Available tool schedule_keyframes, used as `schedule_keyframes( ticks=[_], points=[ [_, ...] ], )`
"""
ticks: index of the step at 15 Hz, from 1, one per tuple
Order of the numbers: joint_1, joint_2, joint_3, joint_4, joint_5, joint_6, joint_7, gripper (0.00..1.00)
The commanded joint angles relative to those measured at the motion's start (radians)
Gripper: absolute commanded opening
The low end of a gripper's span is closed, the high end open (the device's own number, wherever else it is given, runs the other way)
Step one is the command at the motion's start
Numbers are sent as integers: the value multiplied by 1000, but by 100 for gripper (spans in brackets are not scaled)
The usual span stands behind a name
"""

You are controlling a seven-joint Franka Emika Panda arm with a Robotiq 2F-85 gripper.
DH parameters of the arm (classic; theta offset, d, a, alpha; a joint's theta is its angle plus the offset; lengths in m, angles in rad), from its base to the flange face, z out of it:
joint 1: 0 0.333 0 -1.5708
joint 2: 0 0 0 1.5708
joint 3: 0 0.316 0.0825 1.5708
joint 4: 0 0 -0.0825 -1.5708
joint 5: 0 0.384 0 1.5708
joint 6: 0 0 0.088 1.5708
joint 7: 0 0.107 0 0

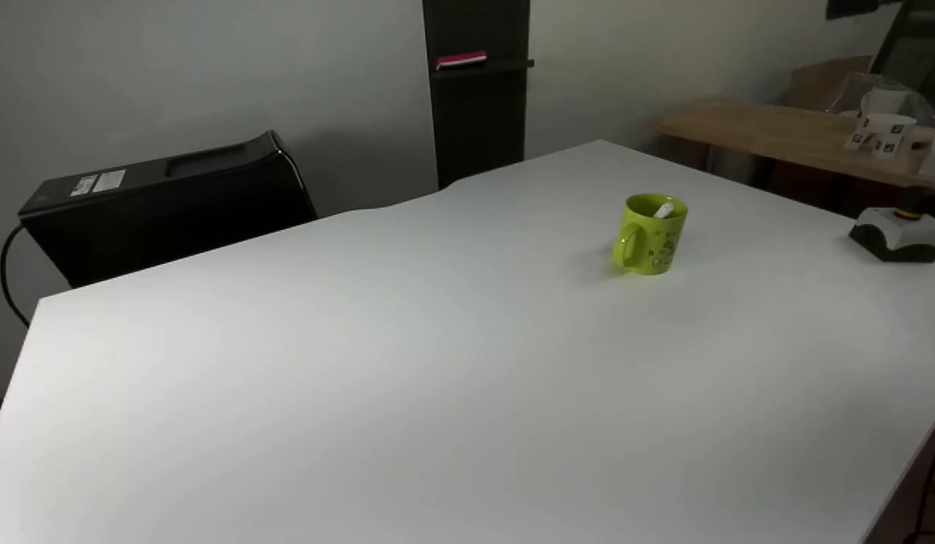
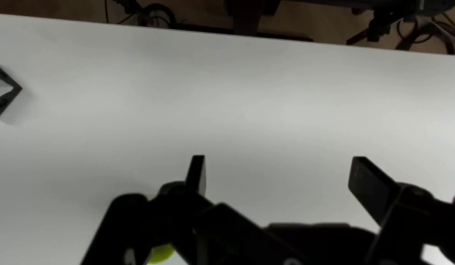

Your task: Place the marker on the table

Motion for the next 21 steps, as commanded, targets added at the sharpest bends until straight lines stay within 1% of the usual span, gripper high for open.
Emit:
schedule_keyframes(
  ticks=[1, 5, 7, 12, 17, 21],
  points=[
    [-1, 20, -11, -27, -12, 76, -19, 100],
    [-7, 46, -26, -56, -15, 212, -54, 100],
    [-14, 68, -40, -51, -13, 249, -79, 100],
    [-47, 136, -82, -11, -32, 282, -155, 100],
    [-85, 237, -117, 64, -58, 295, -190, 100],
    [-104, 327, -130, 120, -57, 368, -208, 100]
  ],
)
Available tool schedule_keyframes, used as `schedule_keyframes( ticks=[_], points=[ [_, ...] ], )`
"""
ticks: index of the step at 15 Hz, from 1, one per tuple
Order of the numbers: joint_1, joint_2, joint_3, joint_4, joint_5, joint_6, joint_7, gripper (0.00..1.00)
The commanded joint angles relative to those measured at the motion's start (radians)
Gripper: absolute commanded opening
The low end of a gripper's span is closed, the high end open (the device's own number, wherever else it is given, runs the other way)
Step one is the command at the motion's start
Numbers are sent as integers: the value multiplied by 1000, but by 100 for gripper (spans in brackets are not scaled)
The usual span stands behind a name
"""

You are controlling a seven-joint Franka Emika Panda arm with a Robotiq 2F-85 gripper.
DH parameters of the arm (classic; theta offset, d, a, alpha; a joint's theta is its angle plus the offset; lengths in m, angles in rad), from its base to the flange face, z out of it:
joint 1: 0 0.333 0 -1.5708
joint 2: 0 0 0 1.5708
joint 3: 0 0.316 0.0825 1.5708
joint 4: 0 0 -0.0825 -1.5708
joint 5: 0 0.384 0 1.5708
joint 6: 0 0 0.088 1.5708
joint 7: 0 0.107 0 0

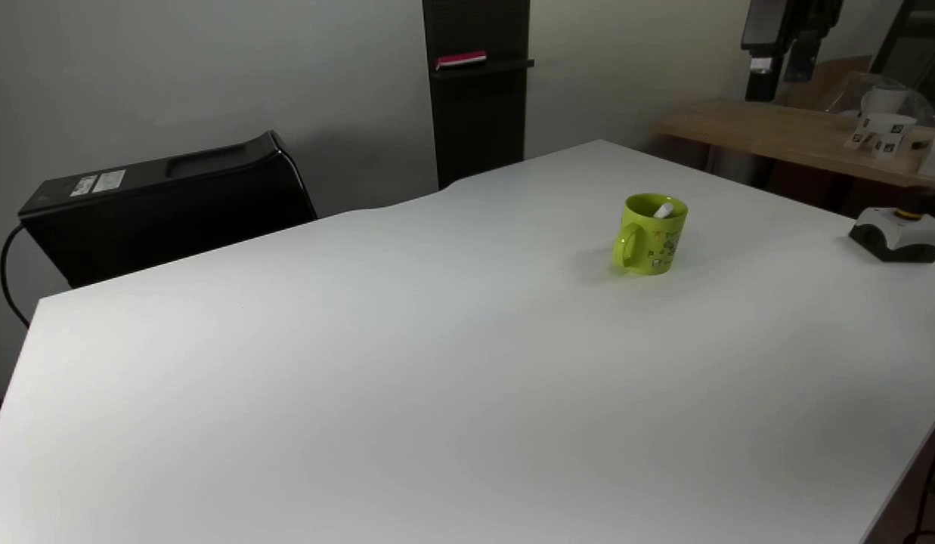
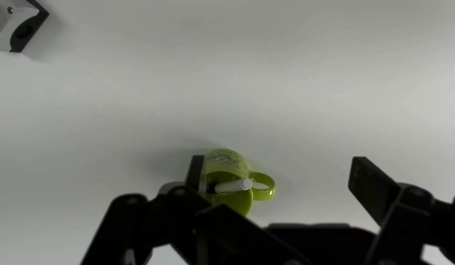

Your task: Place the marker on the table

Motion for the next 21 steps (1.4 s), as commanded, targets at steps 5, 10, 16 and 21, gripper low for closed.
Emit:
schedule_keyframes(
  ticks=[5, 10, 16, 21],
  points=[
    [-21, 183, 0, 150, 9, 85, -22, 100],
    [-19, 266, 19, 207, 22, 119, -17, 100],
    [-17, 330, 47, 253, 34, 114, -17, 100],
    [-17, 315, 54, 222, 34, 124, -18, 100]
  ],
)
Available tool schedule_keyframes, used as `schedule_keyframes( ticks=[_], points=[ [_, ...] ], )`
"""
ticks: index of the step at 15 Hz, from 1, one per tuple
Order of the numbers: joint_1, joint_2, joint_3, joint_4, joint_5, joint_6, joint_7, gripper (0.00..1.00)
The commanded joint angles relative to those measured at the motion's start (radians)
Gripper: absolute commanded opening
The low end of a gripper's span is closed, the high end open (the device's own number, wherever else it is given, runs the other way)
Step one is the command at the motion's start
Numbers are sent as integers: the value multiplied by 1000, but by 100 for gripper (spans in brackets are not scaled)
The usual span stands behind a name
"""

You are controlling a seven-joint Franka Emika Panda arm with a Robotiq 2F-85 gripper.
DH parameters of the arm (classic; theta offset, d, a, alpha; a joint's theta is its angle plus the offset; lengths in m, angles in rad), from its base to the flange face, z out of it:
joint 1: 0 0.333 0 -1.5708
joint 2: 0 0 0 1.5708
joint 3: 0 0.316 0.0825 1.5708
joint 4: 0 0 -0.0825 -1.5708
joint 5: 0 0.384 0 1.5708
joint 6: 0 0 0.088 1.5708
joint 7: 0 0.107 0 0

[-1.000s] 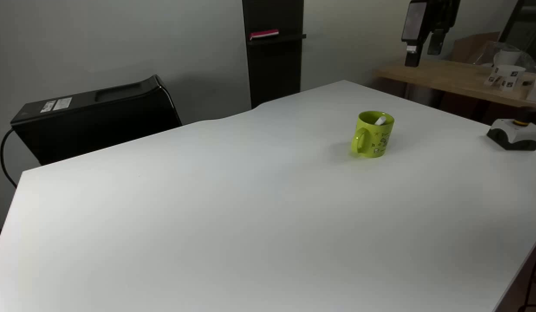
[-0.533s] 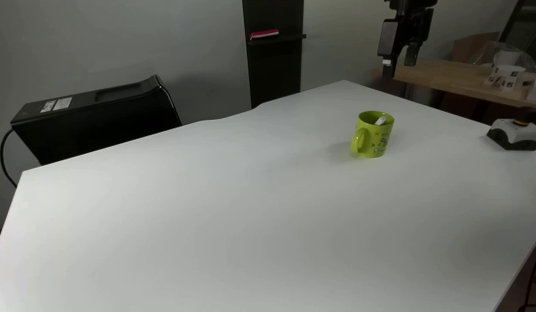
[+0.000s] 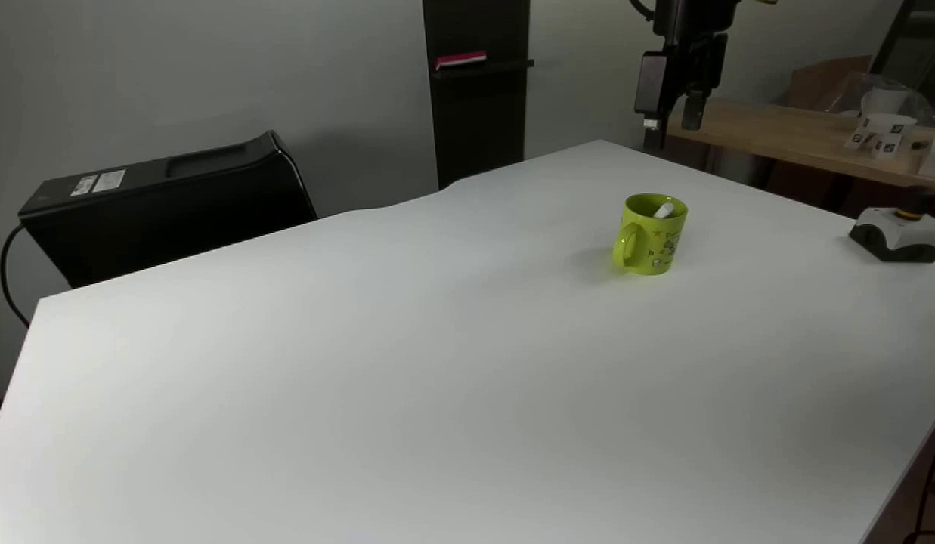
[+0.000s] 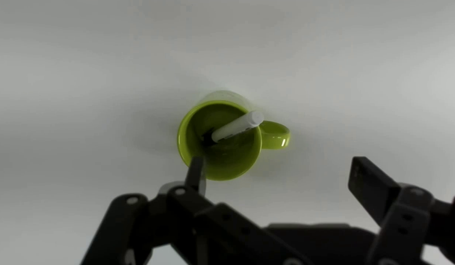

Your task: Place the marker on the table

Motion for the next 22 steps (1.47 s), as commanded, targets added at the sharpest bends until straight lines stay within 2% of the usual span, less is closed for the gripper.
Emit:
schedule_keyframes(
  ticks=[1, 11, 22],
  points=[
    [-4, 0, 4, 3, -1, -4, 1, 100],
    [-3, 3, 4, 4, -4, -5, 2, 100],
    [22, 119, -7, 40, -77, -1, 76, 100]
  ],
)
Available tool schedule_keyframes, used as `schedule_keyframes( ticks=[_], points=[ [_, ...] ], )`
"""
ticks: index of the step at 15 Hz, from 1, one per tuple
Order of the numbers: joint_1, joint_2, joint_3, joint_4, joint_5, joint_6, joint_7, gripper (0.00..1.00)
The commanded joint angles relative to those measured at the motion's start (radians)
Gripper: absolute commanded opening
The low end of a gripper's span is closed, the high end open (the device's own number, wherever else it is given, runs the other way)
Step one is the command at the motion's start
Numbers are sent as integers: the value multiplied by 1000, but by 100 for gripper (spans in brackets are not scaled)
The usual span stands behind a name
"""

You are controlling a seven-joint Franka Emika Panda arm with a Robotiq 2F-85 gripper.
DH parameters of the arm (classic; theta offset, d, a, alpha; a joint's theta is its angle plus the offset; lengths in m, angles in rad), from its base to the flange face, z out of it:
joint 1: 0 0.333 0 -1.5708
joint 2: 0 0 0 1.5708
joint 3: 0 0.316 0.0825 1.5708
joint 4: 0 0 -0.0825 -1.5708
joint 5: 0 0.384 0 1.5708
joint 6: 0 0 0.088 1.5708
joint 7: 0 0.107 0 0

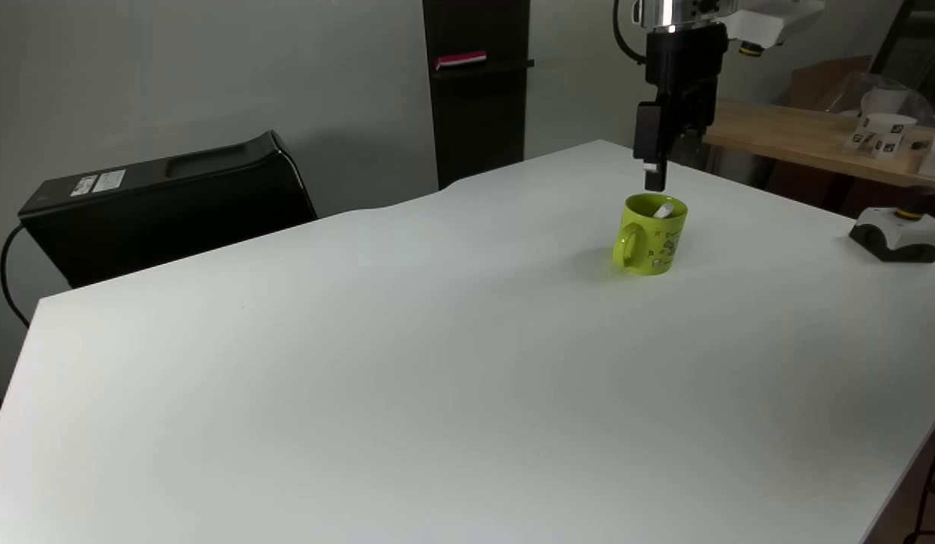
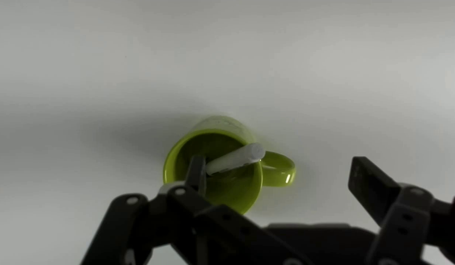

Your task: Place the marker on the table

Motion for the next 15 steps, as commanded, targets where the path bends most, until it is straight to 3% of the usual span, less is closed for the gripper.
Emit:
schedule_keyframes(
  ticks=[1, 15],
  points=[
    [12, 42, -7, 42, -36, -13, 56, 100],
    [48, 96, -43, 72, -187, -39, 170, 100]
  ],
)
